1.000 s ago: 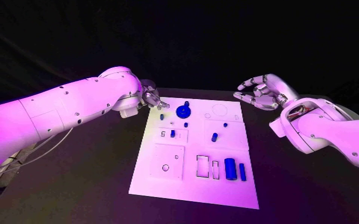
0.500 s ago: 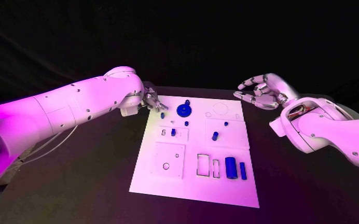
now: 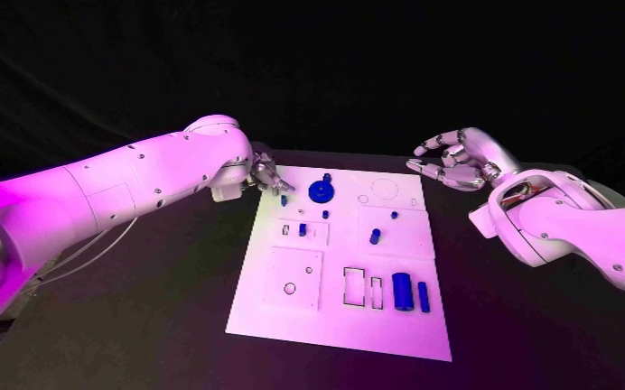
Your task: Assemble the parts on the task board
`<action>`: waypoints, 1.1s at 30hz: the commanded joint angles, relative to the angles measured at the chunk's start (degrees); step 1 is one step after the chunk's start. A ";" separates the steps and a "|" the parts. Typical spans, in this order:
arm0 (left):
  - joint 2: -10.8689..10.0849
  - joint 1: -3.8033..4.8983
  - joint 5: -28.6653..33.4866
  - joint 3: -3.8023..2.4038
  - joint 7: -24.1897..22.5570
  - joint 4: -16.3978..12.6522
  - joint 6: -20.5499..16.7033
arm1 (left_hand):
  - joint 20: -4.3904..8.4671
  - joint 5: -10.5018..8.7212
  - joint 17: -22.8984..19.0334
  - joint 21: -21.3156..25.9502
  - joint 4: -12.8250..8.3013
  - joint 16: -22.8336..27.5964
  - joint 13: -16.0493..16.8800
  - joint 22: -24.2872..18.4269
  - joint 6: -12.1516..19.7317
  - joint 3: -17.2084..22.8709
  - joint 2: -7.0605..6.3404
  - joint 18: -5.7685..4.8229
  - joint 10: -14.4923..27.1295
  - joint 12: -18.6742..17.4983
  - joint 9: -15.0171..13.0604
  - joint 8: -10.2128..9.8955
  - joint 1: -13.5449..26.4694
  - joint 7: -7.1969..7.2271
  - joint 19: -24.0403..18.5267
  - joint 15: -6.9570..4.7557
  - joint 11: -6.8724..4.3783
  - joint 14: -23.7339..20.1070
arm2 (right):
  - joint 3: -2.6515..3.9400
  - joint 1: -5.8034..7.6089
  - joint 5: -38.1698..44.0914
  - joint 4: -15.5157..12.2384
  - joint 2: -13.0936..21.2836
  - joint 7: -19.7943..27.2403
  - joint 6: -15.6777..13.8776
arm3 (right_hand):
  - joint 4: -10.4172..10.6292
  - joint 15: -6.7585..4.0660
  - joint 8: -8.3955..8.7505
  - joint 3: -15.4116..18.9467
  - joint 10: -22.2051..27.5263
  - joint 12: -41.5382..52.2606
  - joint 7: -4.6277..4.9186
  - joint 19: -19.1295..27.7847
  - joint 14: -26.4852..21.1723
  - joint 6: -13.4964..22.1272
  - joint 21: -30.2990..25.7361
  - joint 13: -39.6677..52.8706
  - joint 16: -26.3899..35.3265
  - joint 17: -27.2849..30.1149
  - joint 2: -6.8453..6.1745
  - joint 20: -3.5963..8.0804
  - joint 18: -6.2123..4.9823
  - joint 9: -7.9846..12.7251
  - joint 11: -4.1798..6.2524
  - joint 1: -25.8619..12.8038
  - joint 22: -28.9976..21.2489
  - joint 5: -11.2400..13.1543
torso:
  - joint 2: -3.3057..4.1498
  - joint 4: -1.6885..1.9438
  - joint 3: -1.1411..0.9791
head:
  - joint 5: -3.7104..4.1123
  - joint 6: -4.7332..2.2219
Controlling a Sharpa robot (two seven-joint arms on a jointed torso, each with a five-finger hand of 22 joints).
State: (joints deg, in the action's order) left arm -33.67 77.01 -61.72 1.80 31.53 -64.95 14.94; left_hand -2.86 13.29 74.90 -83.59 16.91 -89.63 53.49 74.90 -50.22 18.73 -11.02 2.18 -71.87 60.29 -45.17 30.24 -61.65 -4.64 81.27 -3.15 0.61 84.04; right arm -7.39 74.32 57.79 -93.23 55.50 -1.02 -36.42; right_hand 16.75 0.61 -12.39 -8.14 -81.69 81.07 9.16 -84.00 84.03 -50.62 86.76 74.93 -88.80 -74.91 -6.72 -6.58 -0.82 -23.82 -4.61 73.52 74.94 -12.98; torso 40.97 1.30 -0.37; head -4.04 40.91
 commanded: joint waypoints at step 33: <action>1.06 -0.28 0.53 0.47 -1.35 0.92 2.63 | -0.05 -0.04 14.46 -0.04 -0.31 -0.04 0.00 3.18 -1.56 1.23 2.22 0.80 0.02 0.85 0.73 0.26 -4.91 0.40 0.11 0.05 -0.51 5.74 | 0.01 -0.15 0.17 0.05 -0.28 0.26 0.28 | 0.00 -0.36 -0.33 0.21 0.17 -0.25 -0.17 -3.73 5.01 -0.28 -0.27 5.86 0.19 -11.19 0.33 0.22 -0.16 -0.07 0.29 -0.65 12.75 0.13 | -0.01 -0.01 -0.04 | -0.08 0.16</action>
State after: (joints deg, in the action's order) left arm -32.76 76.73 -61.59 2.29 30.89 -63.95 16.61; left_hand -2.86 13.29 74.90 -83.59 16.59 -89.63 53.46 74.92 -51.52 19.55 -8.69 2.17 -71.87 60.77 -44.53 30.25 -66.12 -4.28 81.27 -3.16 0.61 84.04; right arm -7.38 74.21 57.77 -93.16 55.26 -1.01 -36.42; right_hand 16.75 0.61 -12.39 -8.14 -81.69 81.07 9.16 -84.00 84.03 -50.62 86.76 74.91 -88.80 -74.94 -6.49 -6.58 -0.82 -23.82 -4.61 73.29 74.91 -12.98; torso 40.96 1.27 -0.42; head -4.17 41.03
